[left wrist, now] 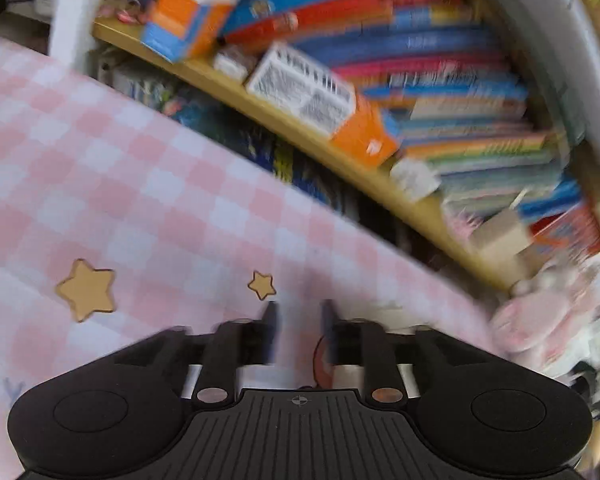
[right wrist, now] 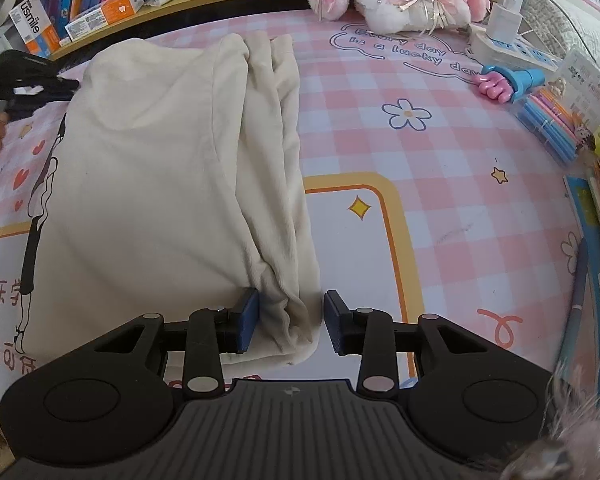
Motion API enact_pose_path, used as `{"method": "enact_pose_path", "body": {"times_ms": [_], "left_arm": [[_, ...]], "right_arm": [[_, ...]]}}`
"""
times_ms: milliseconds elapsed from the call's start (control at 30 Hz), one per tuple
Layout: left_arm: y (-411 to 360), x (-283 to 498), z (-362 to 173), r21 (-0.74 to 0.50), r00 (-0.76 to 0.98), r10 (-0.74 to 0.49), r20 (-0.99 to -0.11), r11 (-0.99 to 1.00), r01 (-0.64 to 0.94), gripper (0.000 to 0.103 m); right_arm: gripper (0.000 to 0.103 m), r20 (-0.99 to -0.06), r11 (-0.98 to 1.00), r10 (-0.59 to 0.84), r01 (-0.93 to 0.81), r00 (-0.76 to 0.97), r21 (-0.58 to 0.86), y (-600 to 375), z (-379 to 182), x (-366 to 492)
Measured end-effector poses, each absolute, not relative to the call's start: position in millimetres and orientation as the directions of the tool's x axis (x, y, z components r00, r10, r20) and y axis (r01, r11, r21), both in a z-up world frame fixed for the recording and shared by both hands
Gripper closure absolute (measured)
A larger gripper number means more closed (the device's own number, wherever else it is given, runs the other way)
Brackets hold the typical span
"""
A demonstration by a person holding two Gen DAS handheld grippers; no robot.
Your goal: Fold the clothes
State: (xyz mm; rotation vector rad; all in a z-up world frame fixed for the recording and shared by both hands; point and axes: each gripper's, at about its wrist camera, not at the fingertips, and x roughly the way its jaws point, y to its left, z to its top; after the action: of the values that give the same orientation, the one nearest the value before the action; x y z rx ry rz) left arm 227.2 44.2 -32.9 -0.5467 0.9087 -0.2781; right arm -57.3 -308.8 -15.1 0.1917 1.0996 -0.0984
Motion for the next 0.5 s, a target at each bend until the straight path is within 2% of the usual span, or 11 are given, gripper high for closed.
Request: {"method": "enact_pose_path", "body": {"times_ms": [67,267,500], "left_arm": [[48,207,-28,-0.541,0.574,-0.465,-0.674,0.840,0.044,0.053],[35,127,-33,-0.504,0.457,-0.506,-0.731,0.853,0.137,0.053],[17,65,-36,-0.467,0.455,-0.477,-0.752,0.873,0.142,0.054]], "right_arm": [[0.070,-0.890,0.979,0.020,0.170,0.456,0.109,-309,-15,-58],[0.067,-0.883,0.984,0.035,0.140,0.469,0.114,-309,-16,-58],[0.064,-0.870,0.986,0.064,0.105,0.488,0.132,-311,-17,-62]]}}
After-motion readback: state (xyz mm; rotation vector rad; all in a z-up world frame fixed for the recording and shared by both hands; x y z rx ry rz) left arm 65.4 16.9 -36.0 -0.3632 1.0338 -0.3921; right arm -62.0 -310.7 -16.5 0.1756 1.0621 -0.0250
